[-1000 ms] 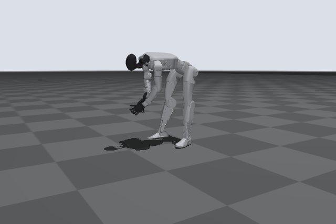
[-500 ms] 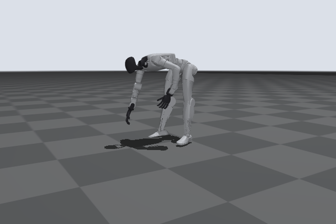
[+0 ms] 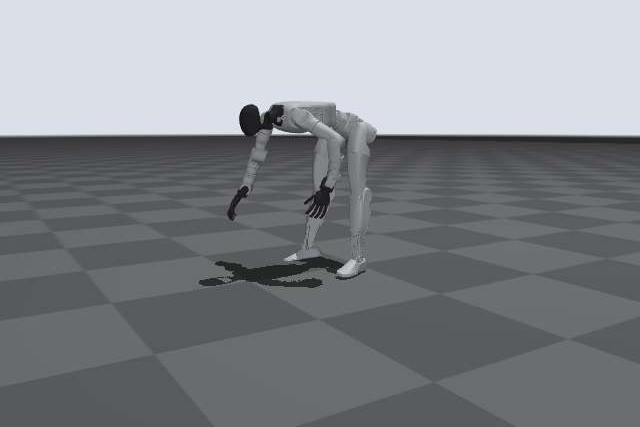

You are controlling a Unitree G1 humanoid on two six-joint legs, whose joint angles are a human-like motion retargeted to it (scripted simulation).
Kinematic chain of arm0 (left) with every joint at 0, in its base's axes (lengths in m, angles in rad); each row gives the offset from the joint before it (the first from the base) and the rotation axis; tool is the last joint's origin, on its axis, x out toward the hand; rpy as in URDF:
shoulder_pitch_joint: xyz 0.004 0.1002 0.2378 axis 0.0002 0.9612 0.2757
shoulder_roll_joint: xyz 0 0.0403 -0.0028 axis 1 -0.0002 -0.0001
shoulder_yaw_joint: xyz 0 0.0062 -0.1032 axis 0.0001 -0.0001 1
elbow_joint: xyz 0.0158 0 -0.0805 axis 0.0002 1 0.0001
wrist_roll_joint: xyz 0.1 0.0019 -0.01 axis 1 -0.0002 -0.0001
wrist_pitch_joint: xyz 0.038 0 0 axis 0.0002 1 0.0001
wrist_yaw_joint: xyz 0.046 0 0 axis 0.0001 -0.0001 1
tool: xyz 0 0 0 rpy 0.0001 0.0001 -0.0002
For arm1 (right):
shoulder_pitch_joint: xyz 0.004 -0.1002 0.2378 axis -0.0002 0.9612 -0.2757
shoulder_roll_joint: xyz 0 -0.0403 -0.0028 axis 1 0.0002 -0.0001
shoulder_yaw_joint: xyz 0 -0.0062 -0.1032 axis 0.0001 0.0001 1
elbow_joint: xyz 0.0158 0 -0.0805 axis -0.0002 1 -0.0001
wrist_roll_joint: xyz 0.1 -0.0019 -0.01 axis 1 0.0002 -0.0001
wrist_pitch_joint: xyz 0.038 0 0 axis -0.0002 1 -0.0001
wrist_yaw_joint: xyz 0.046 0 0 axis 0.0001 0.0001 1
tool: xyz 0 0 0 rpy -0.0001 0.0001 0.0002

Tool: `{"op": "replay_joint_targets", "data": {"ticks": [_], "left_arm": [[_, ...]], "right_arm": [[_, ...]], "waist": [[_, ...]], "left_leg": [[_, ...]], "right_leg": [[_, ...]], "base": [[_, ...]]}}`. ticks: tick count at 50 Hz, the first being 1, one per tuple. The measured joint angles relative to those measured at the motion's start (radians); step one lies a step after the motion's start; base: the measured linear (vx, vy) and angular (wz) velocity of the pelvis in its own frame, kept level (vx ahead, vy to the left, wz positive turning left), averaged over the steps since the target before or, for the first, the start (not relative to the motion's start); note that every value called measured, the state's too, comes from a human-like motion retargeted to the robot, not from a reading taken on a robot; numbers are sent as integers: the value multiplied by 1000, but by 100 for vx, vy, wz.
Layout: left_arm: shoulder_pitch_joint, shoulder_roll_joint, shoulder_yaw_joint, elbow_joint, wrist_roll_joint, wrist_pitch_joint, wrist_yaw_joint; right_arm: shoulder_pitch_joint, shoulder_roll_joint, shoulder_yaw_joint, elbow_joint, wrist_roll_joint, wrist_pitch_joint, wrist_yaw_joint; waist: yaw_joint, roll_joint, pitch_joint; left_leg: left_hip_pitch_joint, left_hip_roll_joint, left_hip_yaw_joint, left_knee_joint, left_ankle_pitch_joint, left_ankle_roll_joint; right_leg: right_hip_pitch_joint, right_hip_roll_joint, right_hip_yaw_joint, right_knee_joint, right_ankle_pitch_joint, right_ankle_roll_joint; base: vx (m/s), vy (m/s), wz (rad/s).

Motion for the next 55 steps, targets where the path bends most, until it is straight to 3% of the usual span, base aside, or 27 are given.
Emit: {"op": "replay_joint_targets", "data": {"ticks": [5, 10, 15, 22, 25, 30, 37, 43, 50, 55], "left_arm": [[-58, -81, -1, -91, -26, -32, 13], [-67, -189, -22, -196, -32, -48, -70], [-39, -307, -39, -250, -98, -25, -110], [23, -313, -45, -245, -90, -4, -148], [44, -288, -34, -244, -83, 2, -154], [69, -229, 4, -238, -78, -18, -117], [58, -148, 63, -171, -13, -45, 4], [37, -174, 86, -179, 18, -34, 14], [2, -256, 3, -223, -41, -30, -22], [8, -347, -30, -239, -102, -5, -96]], "right_arm": [[-106, -16, -31, 41, 52, -13, 9], [-168, 85, -78, 16, 67, -50, 49], [-109, 250, -27, -87, -44, -42, 44], [20, 443, 32, -179, -332, -42, 43], [59, 413, 43, -181, -393, -25, 12], [76, 244, 87, -130, -390, 13, -41], [-28, 35, 105, 3, -195, 13, 9], [-171, -15, 11, 65, -43, 5, 9], [-216, 184, -26, 15, 83, -17, 86], [-105, 368, 13, -109, -33, -28, 99]], "waist": [[17, 13, 0], [67, 57, 0], [127, 93, 0], [142, 94, 0], [138, 88, 0], [105, 62, 0], [20, 2, 0], [13, 12, 0], [86, 46, 0], [159, 110, 0]], "left_leg": [[-25, -7, -1, 0, 4, 0], [-53, -11, 16, 0, 14, 0], [-44, -11, 27, 0, 7, 0], [-12, -8, 35, 0, -5, 0], [3, -6, 31, 0, -6, 0], [17, -6, 19, 0, -4, 0], [-1, -12, -1, 0, -1, 0], [-38, -20, 4, 0, 12, 0], [-55, -20, 5, 0, 5, 0], [-51, -17, 14, 0, 5, 0]], "right_leg": [[-26, -8, 1, 0, 8, 0], [-54, -11, -13, 0, 13, 0], [-63, 1, 3, 0, 21, 0], [-37, 5, 11, 0, 13, 0], [-19, 7, 8, 0, 9, 0], [4, 6, -4, 0, 6, 0], [2, -7, -10, 0, 7, 0], [-27, -17, -22, 0, 9, 0], [-59, -15, 1, 0, 17, 0], [-63, -7, 1, 0, 19, 0]], "base": [[0, 0, 0], [-2, 0, 6], [-2, -3, 1], [0, 0, 0], [0, 0, 0], [0, 0, 0], [1, 6, 0], [-2, 2, 7], [-1, 0, 4], [-3, -4, 3]]}}
